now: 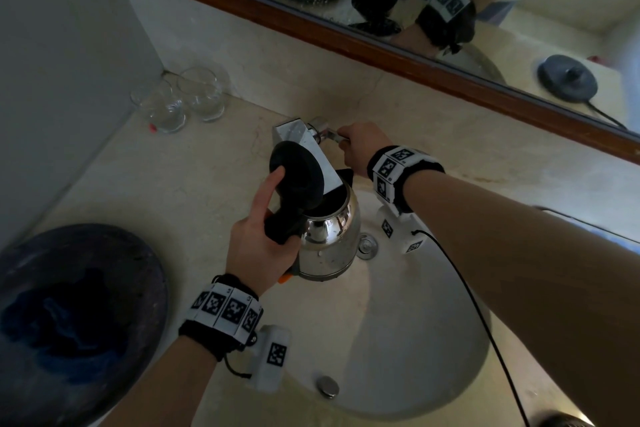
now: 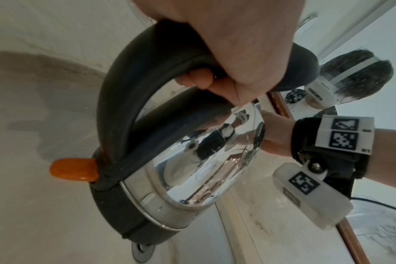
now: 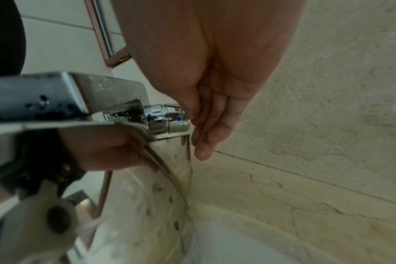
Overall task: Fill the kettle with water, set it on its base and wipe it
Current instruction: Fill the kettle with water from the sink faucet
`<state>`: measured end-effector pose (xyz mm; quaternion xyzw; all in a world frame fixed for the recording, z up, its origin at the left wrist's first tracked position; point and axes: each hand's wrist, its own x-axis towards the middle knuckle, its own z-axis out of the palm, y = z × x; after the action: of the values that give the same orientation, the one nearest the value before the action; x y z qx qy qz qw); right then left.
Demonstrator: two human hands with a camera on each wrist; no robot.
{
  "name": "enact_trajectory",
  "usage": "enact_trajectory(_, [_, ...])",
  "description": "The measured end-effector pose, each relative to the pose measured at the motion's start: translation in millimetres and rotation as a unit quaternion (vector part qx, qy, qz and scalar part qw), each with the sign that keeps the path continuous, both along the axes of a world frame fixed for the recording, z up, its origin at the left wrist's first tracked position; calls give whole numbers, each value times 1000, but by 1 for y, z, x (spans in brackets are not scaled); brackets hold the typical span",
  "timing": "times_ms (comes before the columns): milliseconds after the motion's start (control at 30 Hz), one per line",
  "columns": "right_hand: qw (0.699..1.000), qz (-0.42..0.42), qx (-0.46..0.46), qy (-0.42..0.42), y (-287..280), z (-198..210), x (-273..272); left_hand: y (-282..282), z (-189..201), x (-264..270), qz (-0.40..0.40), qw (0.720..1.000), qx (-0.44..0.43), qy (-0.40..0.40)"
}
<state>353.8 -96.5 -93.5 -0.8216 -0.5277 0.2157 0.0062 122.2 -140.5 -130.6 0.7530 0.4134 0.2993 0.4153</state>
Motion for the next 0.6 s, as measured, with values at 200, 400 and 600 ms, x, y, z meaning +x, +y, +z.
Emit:
enact_trajectory(200, [1000, 0, 0, 3, 0, 0, 0, -1, 0, 1, 1, 1000, -1, -3])
enact_trajectory(400, [1000, -2, 1, 3, 0, 1, -1, 1, 0, 0, -6, 1000, 13, -2])
enact_trajectory(600, [1000, -1, -3, -4, -1, 2, -1, 0, 1, 1, -4, 1000, 1, 6])
